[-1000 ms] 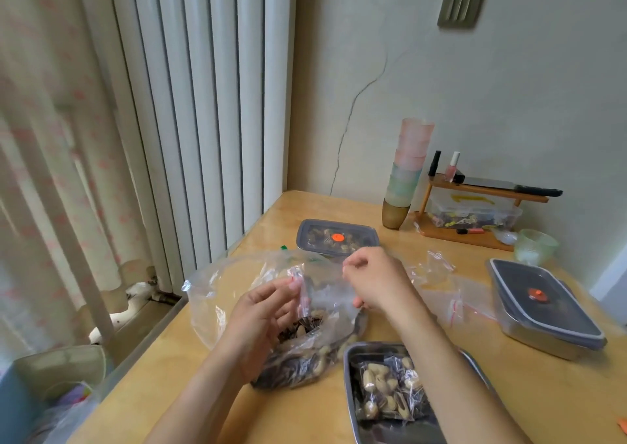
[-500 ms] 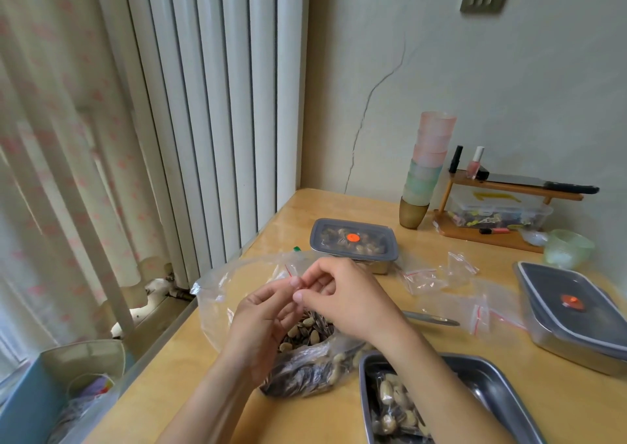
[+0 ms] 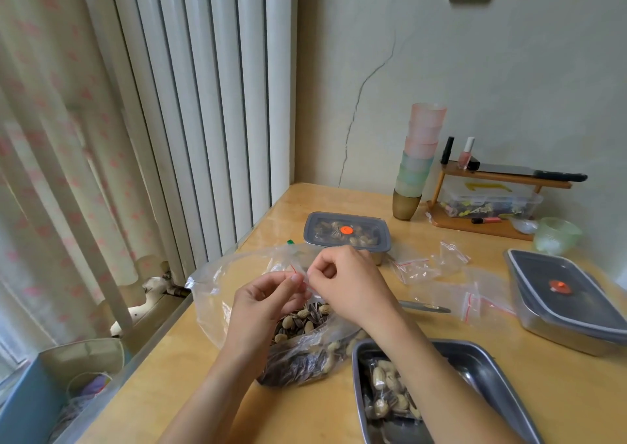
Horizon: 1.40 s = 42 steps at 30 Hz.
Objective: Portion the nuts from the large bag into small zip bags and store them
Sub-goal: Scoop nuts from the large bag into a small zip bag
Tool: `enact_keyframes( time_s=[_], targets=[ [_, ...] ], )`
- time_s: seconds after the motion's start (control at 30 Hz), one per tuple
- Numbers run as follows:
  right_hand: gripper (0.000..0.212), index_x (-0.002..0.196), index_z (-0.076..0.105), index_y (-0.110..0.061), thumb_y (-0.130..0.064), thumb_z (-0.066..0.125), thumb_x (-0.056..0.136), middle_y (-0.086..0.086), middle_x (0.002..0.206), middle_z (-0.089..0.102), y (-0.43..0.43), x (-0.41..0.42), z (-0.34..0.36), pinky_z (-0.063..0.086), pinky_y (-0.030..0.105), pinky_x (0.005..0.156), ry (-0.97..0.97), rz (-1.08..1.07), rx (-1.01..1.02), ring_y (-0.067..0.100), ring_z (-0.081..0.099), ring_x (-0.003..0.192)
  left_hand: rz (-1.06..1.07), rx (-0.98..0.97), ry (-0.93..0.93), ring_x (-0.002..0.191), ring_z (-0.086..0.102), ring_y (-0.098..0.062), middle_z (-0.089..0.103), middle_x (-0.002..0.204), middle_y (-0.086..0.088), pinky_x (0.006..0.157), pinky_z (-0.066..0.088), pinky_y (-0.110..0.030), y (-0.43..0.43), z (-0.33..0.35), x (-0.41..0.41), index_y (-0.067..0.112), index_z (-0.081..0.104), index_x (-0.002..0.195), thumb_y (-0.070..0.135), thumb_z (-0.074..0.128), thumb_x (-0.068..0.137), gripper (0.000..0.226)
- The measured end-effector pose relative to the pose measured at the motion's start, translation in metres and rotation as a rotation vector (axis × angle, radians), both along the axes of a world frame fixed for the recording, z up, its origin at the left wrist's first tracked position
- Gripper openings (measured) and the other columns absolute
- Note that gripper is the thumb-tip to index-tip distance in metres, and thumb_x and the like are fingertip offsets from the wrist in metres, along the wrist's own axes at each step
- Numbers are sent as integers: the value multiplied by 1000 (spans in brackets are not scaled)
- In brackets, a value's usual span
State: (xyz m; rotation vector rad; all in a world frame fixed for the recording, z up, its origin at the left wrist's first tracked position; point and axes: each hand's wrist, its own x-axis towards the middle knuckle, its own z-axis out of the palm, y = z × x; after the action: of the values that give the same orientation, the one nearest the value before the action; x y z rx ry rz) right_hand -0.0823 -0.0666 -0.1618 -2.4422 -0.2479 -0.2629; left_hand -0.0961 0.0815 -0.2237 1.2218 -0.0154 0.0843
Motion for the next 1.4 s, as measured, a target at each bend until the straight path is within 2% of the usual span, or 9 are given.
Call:
enact_keyframes(
  time_s=[0.23,0.43,0.57,0.67,0.87,0.93,1.1,1.27,1.4],
  targets=[
    [18,85,69,-24,-38,80,86,-7,78,72,-5,2,-2,56,25,67,53,156,37,5,63,68,-33,-25,-26,88,75,-25,76,99,-22,81,60,-25,2,-4,2,2,79,94,16,69,94,17],
    [14,78,75,-25,-28,74,91,-8,70,73,-10,6,-1,61,34,73,19,113,42,5,69,70,5,61,-105,78,69,-20,74,86,-21,75,58,-24,0,-7,4,2,79,90,15,70,95,17],
    [16,77,74,-25,-25,70,92,-8,67,72,-8,5,-3,59,31,70,12,96,37,6,67,67,41,177,-161,68,58,-18,63,70,-11,72,51,-26,0,-10,5,0,72,89,17,70,96,18],
    [10,81,74,-25,-21,71,90,-7,74,72,-4,5,-5,58,27,68,2,126,33,6,66,70,55,237,-190,72,62,-16,68,74,-9,76,53,-29,0,-10,4,3,71,88,13,67,99,15],
    [13,80,73,-24,-22,70,92,-8,70,72,-1,3,-4,58,34,70,-42,145,-22,8,67,69,83,387,-268,81,67,-35,72,82,-8,79,54,-55,-1,-12,2,16,68,92,47,64,95,32],
    [14,80,73,-24,-22,68,93,-9,70,72,-1,3,-4,58,36,71,-49,146,-40,7,66,69,97,446,-299,79,66,-35,71,81,-7,76,54,-58,0,-14,4,16,68,93,46,61,95,31],
    [8,79,65,-23,-21,65,87,-8,69,64,4,-3,-3,57,41,69,-100,134,-144,14,62,71,158,513,-329,71,58,-40,66,73,-10,61,48,-52,0,-14,5,13,65,86,36,62,94,25],
    [2,94,57,-15,-17,56,94,-2,87,61,6,-7,6,40,33,63,-214,89,-316,21,55,78,238,619,-329,57,39,-7,48,58,5,54,33,-22,-3,-12,2,13,54,69,6,67,90,26],
    [8,107,54,-19,-17,52,100,0,101,63,7,-13,9,33,30,69,-183,93,-409,22,56,85,317,651,-313,55,37,-6,47,56,2,52,32,-18,-6,-9,-1,11,51,64,4,67,86,27]
  ],
)
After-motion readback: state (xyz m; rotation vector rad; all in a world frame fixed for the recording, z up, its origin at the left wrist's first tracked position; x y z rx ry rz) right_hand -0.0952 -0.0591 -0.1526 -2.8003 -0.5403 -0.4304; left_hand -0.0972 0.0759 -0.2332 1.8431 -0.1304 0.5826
